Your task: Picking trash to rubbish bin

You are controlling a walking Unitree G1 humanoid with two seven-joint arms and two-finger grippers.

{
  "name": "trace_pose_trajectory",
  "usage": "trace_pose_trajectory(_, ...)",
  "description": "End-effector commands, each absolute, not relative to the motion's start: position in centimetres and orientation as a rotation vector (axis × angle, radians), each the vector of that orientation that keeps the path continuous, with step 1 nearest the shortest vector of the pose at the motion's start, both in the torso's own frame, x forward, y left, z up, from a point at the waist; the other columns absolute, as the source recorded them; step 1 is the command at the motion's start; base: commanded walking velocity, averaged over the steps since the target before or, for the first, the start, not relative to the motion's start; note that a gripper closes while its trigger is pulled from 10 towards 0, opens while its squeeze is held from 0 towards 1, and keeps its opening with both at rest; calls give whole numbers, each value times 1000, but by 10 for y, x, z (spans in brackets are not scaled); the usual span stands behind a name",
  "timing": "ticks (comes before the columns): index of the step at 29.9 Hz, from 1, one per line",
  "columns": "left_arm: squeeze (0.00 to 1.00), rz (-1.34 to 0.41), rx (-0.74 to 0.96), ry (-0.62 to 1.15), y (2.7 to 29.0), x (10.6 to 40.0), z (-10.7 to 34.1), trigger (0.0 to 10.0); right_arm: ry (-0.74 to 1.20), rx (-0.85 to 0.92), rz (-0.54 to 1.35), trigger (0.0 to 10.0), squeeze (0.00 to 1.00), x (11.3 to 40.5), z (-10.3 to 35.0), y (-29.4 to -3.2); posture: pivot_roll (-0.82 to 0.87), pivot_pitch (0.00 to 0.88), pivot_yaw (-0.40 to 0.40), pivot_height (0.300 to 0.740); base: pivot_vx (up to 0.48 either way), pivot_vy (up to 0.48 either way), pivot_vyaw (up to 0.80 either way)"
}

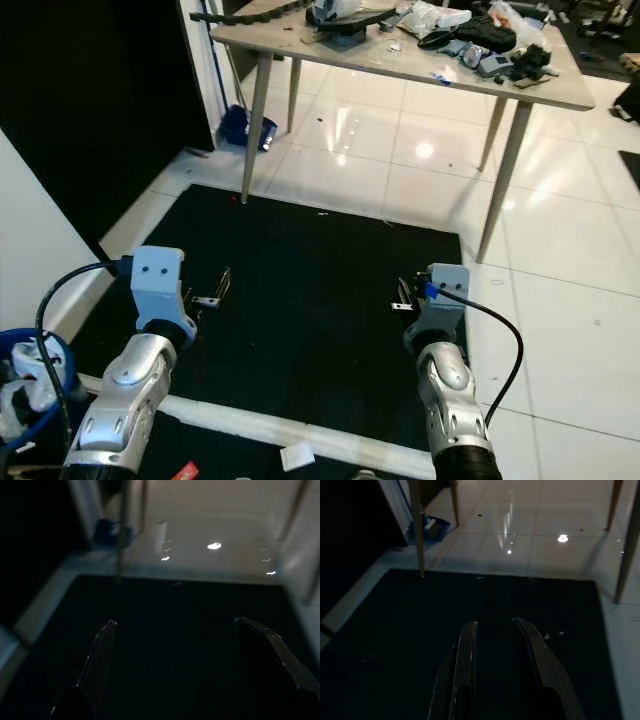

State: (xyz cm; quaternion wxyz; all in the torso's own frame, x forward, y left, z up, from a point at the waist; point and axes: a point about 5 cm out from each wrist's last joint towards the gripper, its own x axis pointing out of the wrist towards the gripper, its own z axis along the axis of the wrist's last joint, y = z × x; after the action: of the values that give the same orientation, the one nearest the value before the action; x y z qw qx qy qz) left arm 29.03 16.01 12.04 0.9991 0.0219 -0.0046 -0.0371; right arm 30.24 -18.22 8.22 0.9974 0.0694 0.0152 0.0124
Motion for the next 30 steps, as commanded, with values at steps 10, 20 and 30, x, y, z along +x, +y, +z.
trace_pose_trajectory(10, 0, -72, 44, 14, 160, 287, 114, 10000, 41, 149, 11, 10000, 0, 301, 80, -186, 27, 151, -37, 740, 265, 0, 0)
trace_pose_trajectory(20, 0, -77, 42, 13, 160, 287, 114, 10000, 42, 149, 10, 10000, 0, 302, 80, -186, 26, 152, -39, 740, 286, 0, 0)
trace_pose_trajectory(30, 0, -77, 40, 12, 159, 288, 114, 10000, 39, 146, 12, 10000, 0, 302, 81, -186, 22, 151, -42, 740, 297, 0, 0)
